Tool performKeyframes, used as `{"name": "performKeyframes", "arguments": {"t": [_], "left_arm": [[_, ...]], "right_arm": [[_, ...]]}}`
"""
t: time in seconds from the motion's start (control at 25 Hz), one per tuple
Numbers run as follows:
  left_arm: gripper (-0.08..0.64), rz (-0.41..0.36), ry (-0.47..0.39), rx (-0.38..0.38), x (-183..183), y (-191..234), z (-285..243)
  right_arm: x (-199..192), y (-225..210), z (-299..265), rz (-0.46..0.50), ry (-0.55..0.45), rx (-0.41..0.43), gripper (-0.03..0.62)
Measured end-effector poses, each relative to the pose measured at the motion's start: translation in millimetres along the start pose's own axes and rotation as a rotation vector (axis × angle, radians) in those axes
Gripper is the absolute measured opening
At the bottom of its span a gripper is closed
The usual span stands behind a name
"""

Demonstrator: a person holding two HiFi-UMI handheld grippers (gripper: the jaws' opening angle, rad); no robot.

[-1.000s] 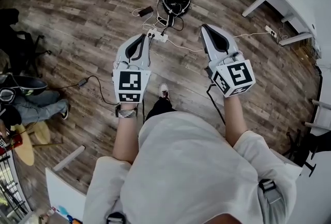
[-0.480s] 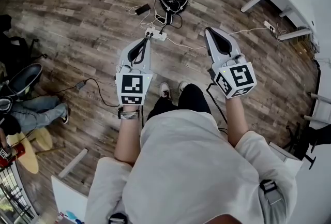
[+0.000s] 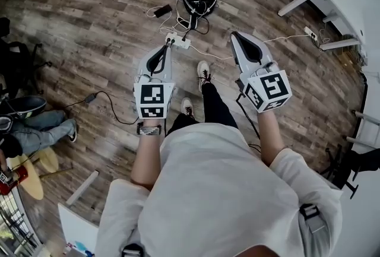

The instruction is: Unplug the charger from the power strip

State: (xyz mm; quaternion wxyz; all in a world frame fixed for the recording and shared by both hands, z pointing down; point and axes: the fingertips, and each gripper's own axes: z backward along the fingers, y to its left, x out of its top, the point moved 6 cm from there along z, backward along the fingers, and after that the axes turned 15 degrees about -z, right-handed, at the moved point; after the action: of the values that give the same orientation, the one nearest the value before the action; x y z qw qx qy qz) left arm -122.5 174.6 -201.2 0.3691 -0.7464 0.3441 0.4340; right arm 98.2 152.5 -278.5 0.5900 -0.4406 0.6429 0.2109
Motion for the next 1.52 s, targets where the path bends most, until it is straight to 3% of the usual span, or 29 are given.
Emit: {"name": "performKeyframes", "arguments": {"t": [0.32, 0.52, 1.52], "left_arm": [[0.005, -0.004, 0.024, 0.035, -1, 20, -49], [0.005, 0.000, 0.070, 0.001, -12, 24, -71], [0.005, 0.115, 0.326, -0.062, -107, 27, -153]], "right_arm": [[12, -33, -44, 0.019, 0.024, 0.024, 0.000], [9, -50, -67, 0.012, 0.043, 0.021, 0.001], [-74, -124, -148, -0.087, 0.235, 0.010, 0.002]]}}
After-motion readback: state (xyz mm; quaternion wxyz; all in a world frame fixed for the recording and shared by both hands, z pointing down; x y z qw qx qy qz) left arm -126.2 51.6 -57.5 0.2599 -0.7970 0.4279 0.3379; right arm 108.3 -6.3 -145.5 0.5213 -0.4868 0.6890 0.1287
